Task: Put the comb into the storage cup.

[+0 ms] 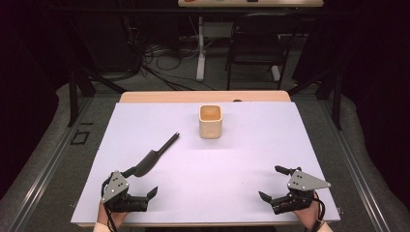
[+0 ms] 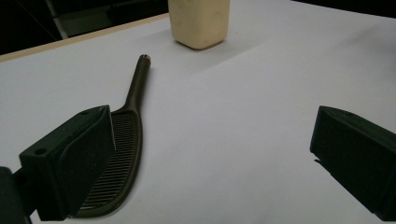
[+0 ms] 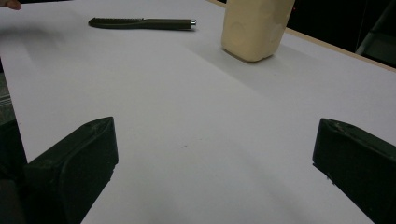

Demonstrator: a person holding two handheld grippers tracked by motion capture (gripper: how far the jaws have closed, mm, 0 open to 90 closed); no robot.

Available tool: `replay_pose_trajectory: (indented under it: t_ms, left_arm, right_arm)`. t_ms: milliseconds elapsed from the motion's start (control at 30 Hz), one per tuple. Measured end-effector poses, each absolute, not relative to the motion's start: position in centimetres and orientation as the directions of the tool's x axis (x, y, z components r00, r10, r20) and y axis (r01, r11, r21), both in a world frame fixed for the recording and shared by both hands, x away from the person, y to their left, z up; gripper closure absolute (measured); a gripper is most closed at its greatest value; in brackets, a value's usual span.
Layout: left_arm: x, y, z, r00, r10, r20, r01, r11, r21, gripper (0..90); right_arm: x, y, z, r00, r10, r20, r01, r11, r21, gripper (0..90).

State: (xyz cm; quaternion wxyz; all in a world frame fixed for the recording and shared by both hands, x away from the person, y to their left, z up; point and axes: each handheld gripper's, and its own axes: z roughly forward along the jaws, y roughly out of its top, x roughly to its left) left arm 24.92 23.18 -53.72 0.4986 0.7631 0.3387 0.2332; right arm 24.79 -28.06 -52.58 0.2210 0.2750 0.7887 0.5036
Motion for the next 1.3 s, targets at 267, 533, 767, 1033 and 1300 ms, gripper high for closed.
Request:
replay_pose_trajectory:
  t_ms: [267, 533, 767, 1033, 1300]
  left_arm:
    - [25.5, 23.0, -53.5, 0.642, 0.766, 0.018, 0.295, -0.269, 0.917, 0.1]
    - [26.8, 22.3, -53.2, 0.641, 0.767, 0.014, 0.334, -0.296, 0.895, 0.2]
    - [27.7, 22.0, -52.6, 0.624, 0.781, -0.003, 0.378, -0.298, 0.877, 0.1]
    - [29.1, 21.6, -52.3, 0.623, 0.782, 0.0, 0.384, -0.306, 0.871, 0.0]
    - [30.5, 21.0, -52.2, 0.61, 0.792, -0.011, 0.411, -0.305, 0.859, 0.0]
  right_arm:
    - [24.8, -27.9, -52.7, -0.754, 0.652, -0.081, 0.209, 0.354, 0.912, 0.0]
    - [24.8, -27.8, -52.7, -0.753, 0.655, -0.071, 0.215, 0.347, 0.913, 0.0]
    - [24.8, -27.8, -52.7, -0.755, 0.651, -0.077, 0.216, 0.358, 0.909, 0.0]
    - [24.9, -27.8, -52.8, -0.757, 0.65, -0.075, 0.218, 0.358, 0.908, 0.0]
    - [24.9, -27.9, -52.8, -0.758, 0.648, -0.076, 0.219, 0.362, 0.906, 0.0]
